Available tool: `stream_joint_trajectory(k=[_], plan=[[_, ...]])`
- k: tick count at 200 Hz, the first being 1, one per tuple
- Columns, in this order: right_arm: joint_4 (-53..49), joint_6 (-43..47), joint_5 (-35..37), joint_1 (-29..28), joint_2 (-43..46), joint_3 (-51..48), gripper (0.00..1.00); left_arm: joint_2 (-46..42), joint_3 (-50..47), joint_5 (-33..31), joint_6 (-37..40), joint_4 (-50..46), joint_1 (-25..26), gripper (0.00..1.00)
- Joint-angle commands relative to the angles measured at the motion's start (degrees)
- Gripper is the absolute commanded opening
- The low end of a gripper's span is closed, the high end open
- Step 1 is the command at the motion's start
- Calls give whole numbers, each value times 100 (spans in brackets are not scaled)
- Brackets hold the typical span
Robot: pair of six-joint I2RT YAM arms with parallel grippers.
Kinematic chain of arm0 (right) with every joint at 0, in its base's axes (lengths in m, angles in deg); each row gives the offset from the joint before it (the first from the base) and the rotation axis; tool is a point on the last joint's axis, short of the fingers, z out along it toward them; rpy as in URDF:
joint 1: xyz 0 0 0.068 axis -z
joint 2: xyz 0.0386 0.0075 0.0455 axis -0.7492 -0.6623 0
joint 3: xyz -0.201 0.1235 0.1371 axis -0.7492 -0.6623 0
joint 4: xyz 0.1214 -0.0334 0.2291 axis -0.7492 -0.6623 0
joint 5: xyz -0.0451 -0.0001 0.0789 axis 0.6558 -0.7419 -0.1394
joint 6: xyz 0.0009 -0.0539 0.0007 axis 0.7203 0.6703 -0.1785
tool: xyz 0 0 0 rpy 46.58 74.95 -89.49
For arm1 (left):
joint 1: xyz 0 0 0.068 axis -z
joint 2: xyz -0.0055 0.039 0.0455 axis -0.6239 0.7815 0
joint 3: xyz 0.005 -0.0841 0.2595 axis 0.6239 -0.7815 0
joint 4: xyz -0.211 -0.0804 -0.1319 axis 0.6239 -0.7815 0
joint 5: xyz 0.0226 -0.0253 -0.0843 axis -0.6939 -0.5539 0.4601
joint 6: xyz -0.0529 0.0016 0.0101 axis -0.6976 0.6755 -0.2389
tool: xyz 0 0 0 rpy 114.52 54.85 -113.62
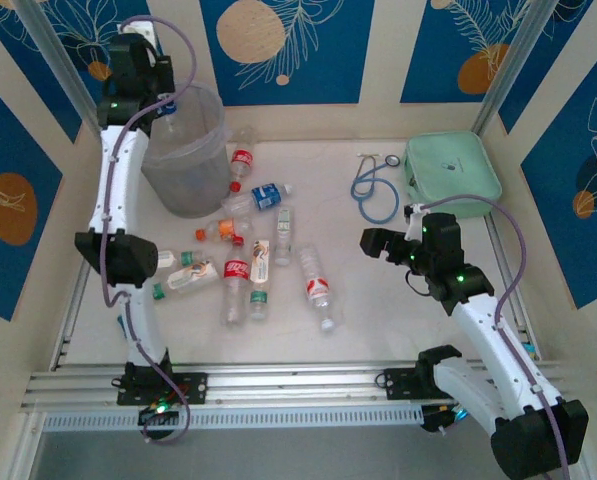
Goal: Put the plastic bottles in the bin
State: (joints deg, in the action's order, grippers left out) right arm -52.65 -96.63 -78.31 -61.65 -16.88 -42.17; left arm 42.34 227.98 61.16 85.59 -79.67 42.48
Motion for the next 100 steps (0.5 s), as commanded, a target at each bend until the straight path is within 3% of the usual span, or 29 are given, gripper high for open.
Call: stream_joint_trajectory(k=[1, 50, 81, 100], plan=[[-281, 255, -42, -84, 97, 253, 99, 274, 223, 324, 278, -792, -28, 0], [-611, 407, 32, -242, 43, 540, 100, 872, 179, 660, 371, -1452, -28, 0], [-780, 544, -128, -321, -222, 814, 100, 1115, 74, 1349, 348, -1675, -28, 0], [-838, 572, -174, -398, -375, 918, 100, 1287, 78, 1405, 339, -1911, -36, 0]])
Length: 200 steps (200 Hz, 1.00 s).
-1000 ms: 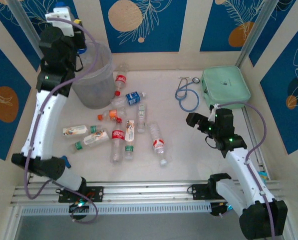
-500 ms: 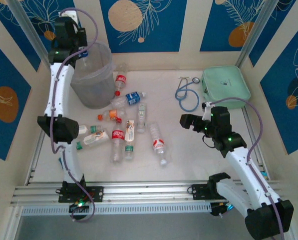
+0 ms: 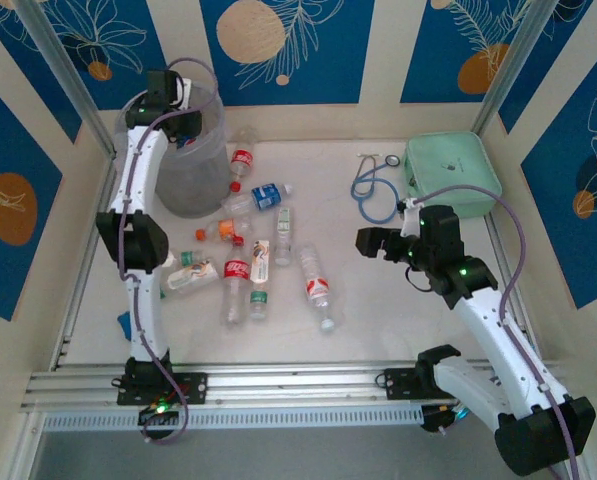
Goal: Put the plastic bottles in the bin
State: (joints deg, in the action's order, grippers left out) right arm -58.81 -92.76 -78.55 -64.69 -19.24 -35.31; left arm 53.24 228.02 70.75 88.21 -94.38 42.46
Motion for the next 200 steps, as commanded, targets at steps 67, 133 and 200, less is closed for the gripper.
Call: stream_joint_trajectory(k=[67, 133, 200], plan=[[-274, 244, -63, -195, -168, 229, 100, 352, -196, 605, -83, -477, -55, 34], [-539, 244, -285, -275, -547, 336, 100, -156, -131, 773, -187, -478, -157, 89], [-1595, 796, -149, -1201, -1431, 854, 99, -1276, 23, 477, -195, -305, -166, 100]])
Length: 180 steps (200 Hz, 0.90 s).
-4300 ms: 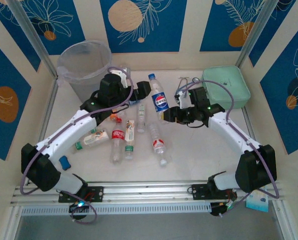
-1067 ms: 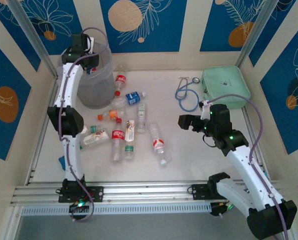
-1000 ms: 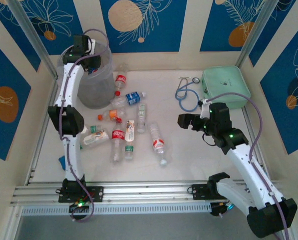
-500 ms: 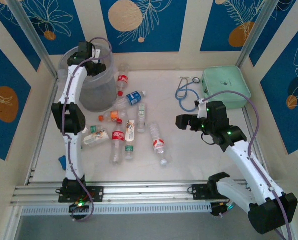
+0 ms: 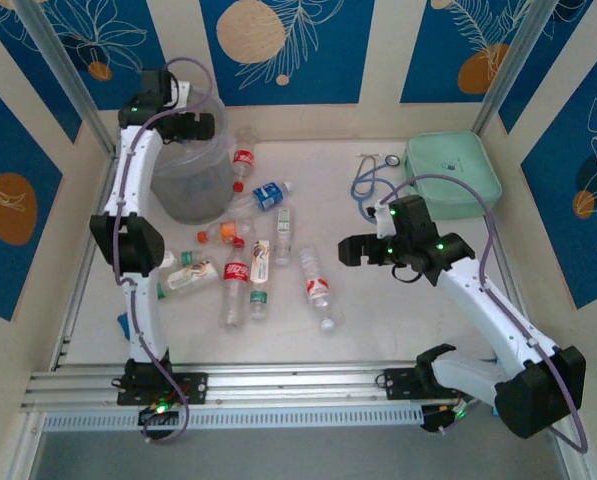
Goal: Put the plastic bottles in the bin
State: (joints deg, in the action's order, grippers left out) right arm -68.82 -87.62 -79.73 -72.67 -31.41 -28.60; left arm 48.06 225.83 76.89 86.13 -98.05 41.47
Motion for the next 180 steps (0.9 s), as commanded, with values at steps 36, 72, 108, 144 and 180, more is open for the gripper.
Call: stream_joint_trajectory(k=[36, 72, 108, 144, 180], plan=[[-838, 238, -27, -1143, -829, 200, 97, -1611, 223, -448, -27, 196, -68, 100], [-672, 120, -65, -1675, -1493, 133, 97, -2923, -1212, 116, -554, 1215, -44, 100], [-314, -131, 109, -1752, -2037, 168, 96, -4303, -3201, -31, -902, 2117, 549, 100], [8, -259, 421, -1743, -2562, 241, 93, -5537, -5271, -618, -1391, 2785, 1356, 100], [462, -433, 416, -1611, -2724, 41, 91, -6260, -6736, -240, -2276, 3168, 2016, 100]])
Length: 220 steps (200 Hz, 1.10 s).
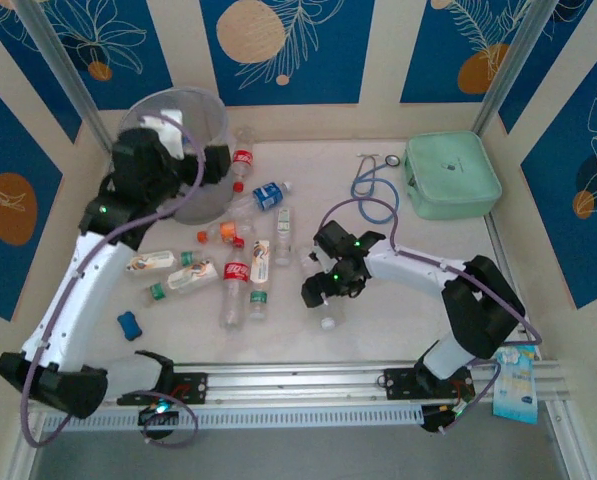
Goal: Put the plastic bottles in the bin
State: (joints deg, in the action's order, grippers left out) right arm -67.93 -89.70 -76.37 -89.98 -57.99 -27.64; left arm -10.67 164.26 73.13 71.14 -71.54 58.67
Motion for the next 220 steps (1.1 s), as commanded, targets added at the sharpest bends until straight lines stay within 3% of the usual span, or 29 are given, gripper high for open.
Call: stream_joint_trajectory(k=[1, 32, 68, 99, 132, 158, 176, 196, 220], plan=[[372, -231, 71, 124, -70, -62, 90, -395, -608, 140, -806, 516, 317, 100], [583, -318, -26, 400, -194, -142, 86, -417, -1444, 51, -1358, 774, 932, 100], [530, -335, 100, 475, -142, -119, 77, -20, -2650, 207, -2213, 2014, 1341, 100], [662, -308, 285, 647, 288, -255, 63, 25, -3238, 117, -2605, 2830, 1482, 100], [646, -149, 168, 1048, 811, -138, 59, 55, -3305, 381, -2579, 2928, 1508, 100], [1198, -111, -307, 1388, 1222, -270, 56, -163, -3578, 629, -2586, 3441, 1508, 100], [2067, -252, -1085, 1541, 1511, -534, 54, -176, -3573, 880, -2574, 3569, 1508, 100], [3084, -303, -1720, 1462, 1775, -877, 52, -107, -3530, 1282, -2638, 3855, 1508, 100], [3338, -77, -1894, 1211, 1874, -867, 51, -105, -3468, 1400, -2672, 3994, 1499, 100]])
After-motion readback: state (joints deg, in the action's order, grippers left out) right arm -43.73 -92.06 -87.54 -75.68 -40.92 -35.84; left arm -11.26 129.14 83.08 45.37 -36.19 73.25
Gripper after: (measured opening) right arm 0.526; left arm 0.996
